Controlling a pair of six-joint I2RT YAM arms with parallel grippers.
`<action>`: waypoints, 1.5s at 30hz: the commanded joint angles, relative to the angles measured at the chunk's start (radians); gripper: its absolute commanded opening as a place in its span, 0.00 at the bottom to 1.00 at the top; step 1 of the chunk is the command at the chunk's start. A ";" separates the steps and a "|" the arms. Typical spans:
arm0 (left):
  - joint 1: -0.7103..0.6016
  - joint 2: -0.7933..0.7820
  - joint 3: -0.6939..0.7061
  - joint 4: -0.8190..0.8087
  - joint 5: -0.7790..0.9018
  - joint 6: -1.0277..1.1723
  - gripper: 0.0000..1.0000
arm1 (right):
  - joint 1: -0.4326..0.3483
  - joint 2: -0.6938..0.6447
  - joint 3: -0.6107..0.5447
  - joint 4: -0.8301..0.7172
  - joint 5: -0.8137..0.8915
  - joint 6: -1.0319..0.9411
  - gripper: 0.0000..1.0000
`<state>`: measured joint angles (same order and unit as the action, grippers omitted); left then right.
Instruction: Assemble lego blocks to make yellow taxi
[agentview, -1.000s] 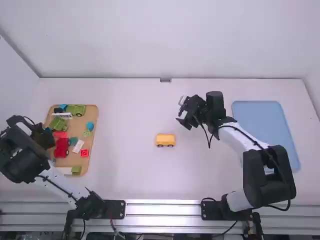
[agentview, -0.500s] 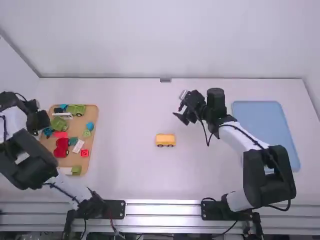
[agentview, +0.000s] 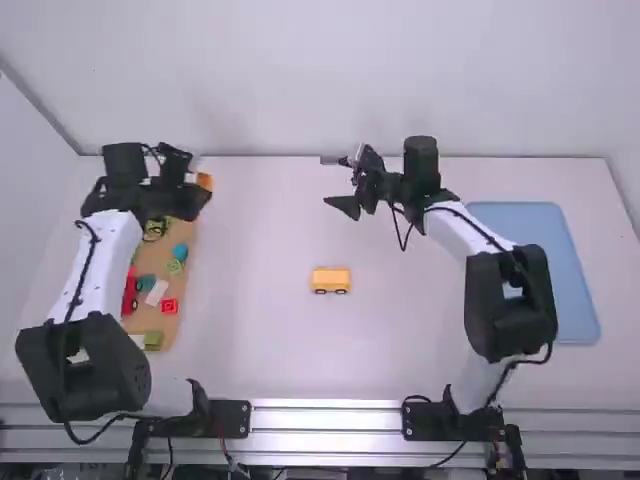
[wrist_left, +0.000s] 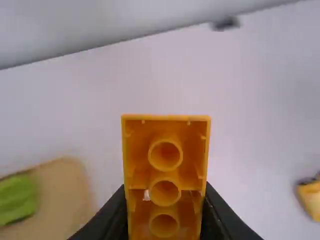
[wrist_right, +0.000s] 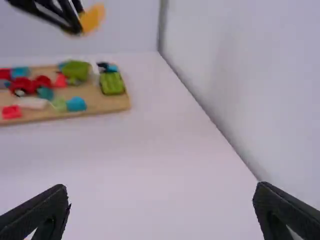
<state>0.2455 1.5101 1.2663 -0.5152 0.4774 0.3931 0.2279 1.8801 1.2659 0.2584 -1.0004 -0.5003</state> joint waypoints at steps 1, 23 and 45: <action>-0.069 -0.005 -0.054 0.033 0.159 0.070 0.12 | -0.005 0.074 0.102 -0.001 -0.250 0.068 0.98; -0.272 -0.009 -0.601 1.381 0.510 -0.389 0.17 | 0.064 0.213 0.254 0.098 -0.561 0.307 0.94; -0.277 0.053 -0.589 1.462 0.607 -0.378 0.12 | 0.153 0.213 0.253 0.104 -0.561 0.336 0.80</action>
<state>-0.0246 1.5467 0.6479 0.9409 1.0451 -0.0002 0.3702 2.0762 1.4876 0.3569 -1.4929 -0.1474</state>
